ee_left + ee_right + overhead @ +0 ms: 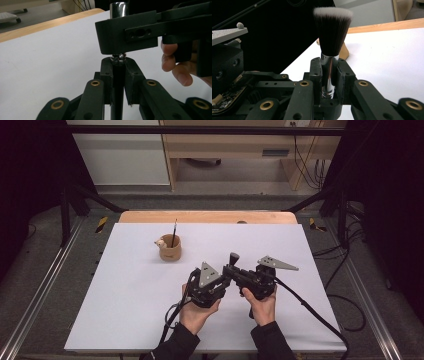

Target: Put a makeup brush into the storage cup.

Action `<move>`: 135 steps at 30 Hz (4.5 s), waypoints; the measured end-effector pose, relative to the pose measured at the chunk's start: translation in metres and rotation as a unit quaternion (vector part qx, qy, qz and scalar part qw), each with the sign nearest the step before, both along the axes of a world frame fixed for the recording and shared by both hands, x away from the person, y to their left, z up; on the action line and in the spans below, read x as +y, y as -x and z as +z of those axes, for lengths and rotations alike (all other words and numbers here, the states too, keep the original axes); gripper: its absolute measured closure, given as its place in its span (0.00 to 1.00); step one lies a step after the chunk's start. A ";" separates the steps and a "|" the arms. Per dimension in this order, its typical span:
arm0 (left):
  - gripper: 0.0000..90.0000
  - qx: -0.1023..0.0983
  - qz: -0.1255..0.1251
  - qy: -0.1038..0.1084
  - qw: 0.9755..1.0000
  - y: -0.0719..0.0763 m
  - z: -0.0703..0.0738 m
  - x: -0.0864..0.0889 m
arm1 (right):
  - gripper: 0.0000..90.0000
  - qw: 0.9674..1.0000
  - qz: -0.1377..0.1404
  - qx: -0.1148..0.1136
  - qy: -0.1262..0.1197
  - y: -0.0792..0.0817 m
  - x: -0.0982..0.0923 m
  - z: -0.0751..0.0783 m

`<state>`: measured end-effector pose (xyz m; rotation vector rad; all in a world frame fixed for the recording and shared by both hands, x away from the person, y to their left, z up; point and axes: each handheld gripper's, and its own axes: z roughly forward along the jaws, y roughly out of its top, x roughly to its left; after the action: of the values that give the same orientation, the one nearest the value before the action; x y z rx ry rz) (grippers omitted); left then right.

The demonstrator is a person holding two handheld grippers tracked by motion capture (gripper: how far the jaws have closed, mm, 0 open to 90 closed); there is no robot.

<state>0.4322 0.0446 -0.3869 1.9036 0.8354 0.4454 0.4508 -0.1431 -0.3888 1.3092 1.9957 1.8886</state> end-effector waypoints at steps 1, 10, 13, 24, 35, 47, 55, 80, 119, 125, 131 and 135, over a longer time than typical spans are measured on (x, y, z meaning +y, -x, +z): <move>0.87 -0.002 -0.001 -0.002 1.000 0.000 0.000 0.000 | 0.86 1.000 0.000 -0.001 0.000 0.000 0.000 0.000; 0.88 -0.013 0.015 0.003 1.000 -0.001 0.001 0.008 | 0.72 1.000 -0.006 -0.013 0.012 0.003 -0.004 0.004; 0.88 -0.013 0.020 0.002 1.000 -0.003 0.001 0.012 | 0.66 0.999 -0.006 -0.026 0.025 0.005 -0.007 0.007; 0.88 -0.016 0.047 0.006 0.999 -0.011 0.001 0.036 | 0.48 0.996 -0.009 -0.068 0.058 0.013 -0.021 0.018; 0.88 -0.026 0.055 0.031 0.998 -0.017 0.013 0.066 | 0.25 0.987 -0.032 -0.094 0.126 0.020 -0.037 0.012; 0.87 -0.035 0.075 0.037 0.996 -0.031 0.025 0.090 | 0.12 0.977 -0.058 -0.102 0.179 0.027 -0.055 0.008; 0.87 -0.043 0.089 0.029 0.995 -0.040 0.033 0.110 | 0.07 0.976 -0.066 -0.101 0.184 0.028 -0.068 0.002; 0.87 -0.047 0.116 0.033 0.992 -0.059 0.044 0.141 | 0.04 0.974 -0.098 -0.092 0.185 0.041 -0.105 -0.009; 0.87 -0.047 0.129 0.013 0.990 -0.113 0.047 0.141 | 0.02 0.971 -0.126 -0.081 0.186 0.044 -0.116 -0.017; 0.87 -0.046 0.131 0.019 0.990 -0.124 0.042 0.145 | 0.02 0.971 -0.127 -0.081 0.185 0.044 -0.118 -0.017; 0.87 -0.043 0.132 0.014 0.990 -0.134 0.035 0.140 | 0.02 0.971 -0.129 -0.080 0.183 0.045 -0.119 -0.017; 0.87 -0.041 0.135 0.012 0.990 -0.142 0.031 0.138 | 0.02 0.971 -0.131 -0.079 0.181 0.045 -0.120 -0.017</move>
<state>0.5746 0.1824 -0.3559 1.7438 1.0432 0.6708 0.4061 -0.2631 -0.4056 1.2081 1.8663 1.3848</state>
